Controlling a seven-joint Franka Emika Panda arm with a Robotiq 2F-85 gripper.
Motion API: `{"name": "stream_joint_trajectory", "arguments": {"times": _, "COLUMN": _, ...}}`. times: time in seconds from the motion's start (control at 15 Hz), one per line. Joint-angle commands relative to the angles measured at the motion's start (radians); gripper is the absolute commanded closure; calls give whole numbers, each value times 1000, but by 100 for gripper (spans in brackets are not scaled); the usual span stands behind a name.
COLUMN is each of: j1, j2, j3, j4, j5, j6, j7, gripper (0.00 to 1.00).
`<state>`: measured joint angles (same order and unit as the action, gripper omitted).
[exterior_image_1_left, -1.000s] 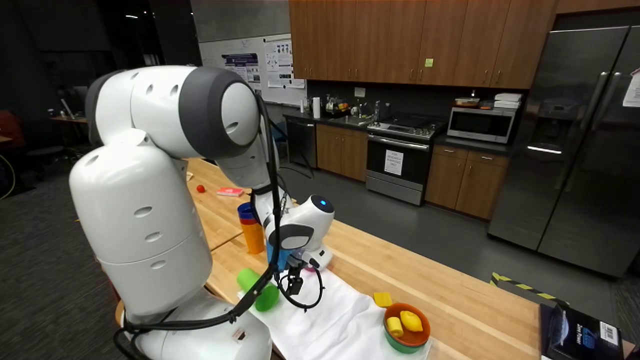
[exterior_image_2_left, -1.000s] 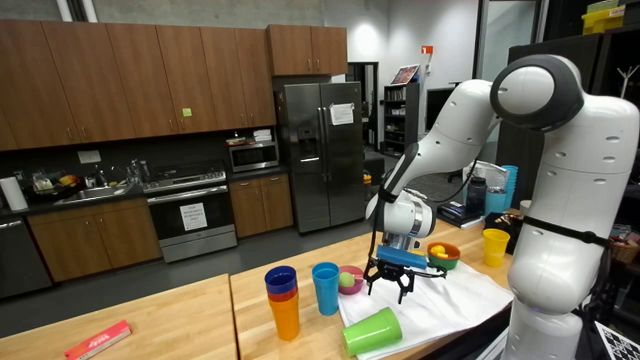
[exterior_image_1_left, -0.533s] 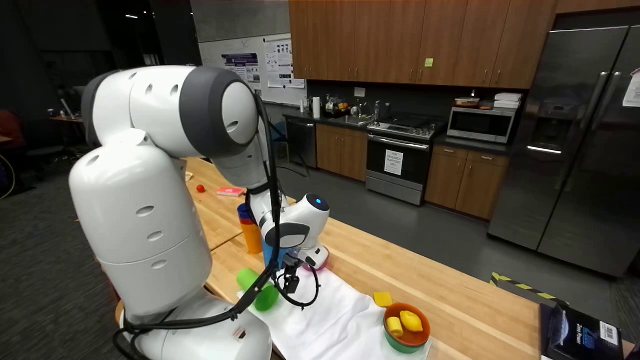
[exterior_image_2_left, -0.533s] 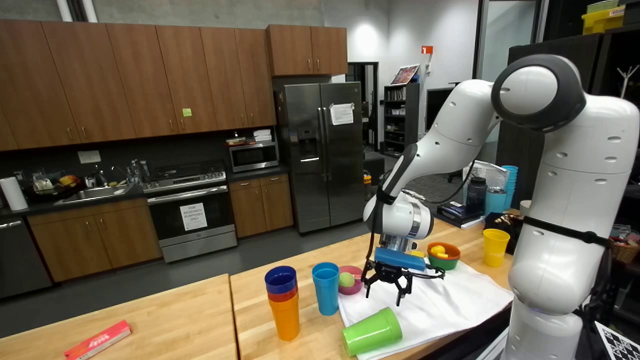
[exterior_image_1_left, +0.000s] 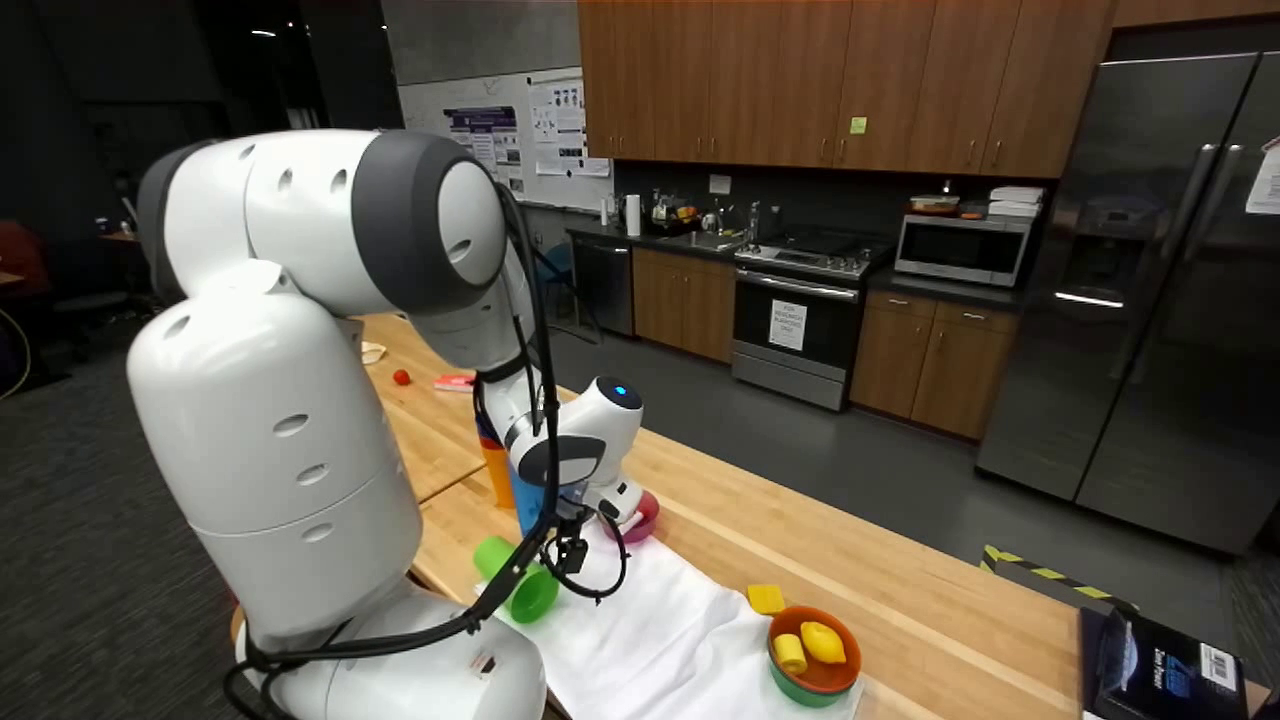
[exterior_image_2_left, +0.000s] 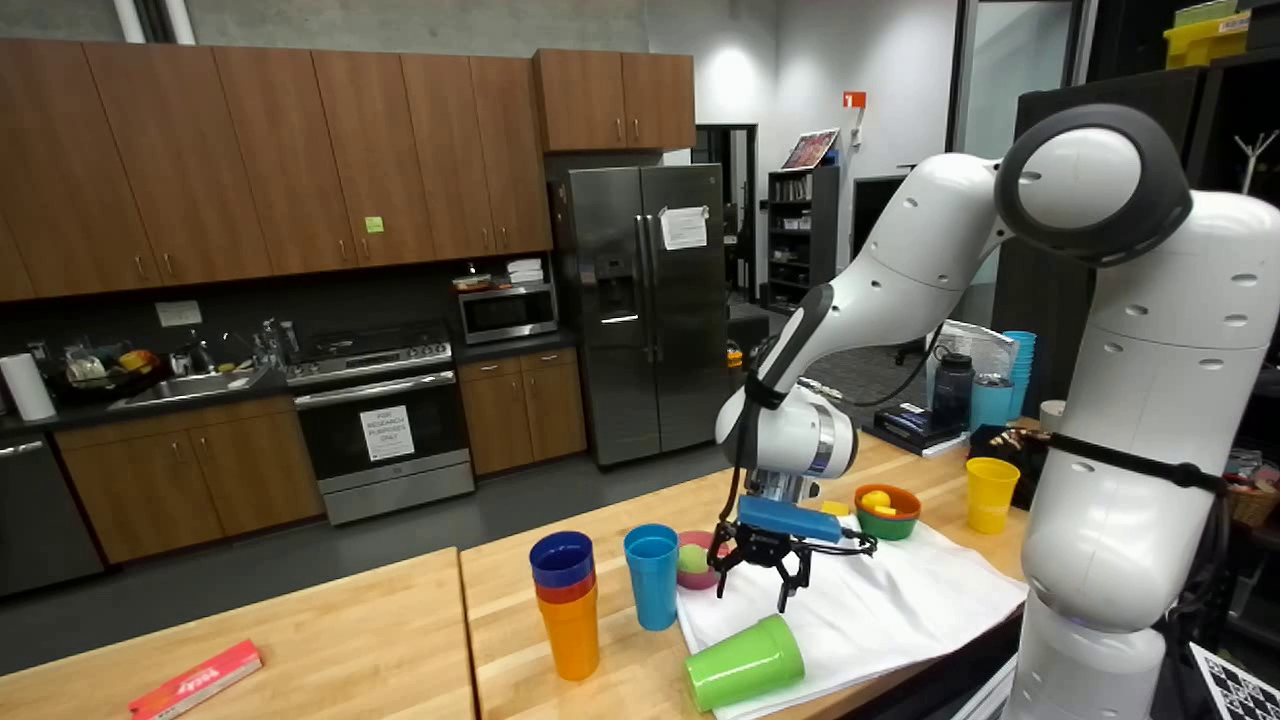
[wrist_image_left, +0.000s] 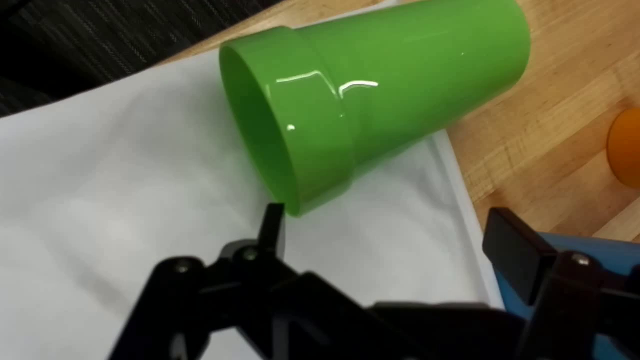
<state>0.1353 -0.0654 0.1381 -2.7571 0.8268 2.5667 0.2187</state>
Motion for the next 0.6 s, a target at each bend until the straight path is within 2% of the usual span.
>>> {"name": "stream_joint_trajectory", "arguments": {"times": 0.0, "j1": 20, "j2": -26, "j3": 12, "j4": 1, "j5": 15, "j6": -21, "j7": -24, "gripper": 0}}
{"name": "stream_joint_trajectory", "arguments": {"times": 0.53, "j1": 52, "j2": -30, "j3": 41, "j4": 4, "j5": 13, "j6": -24, "j7": -54, "gripper": 0}}
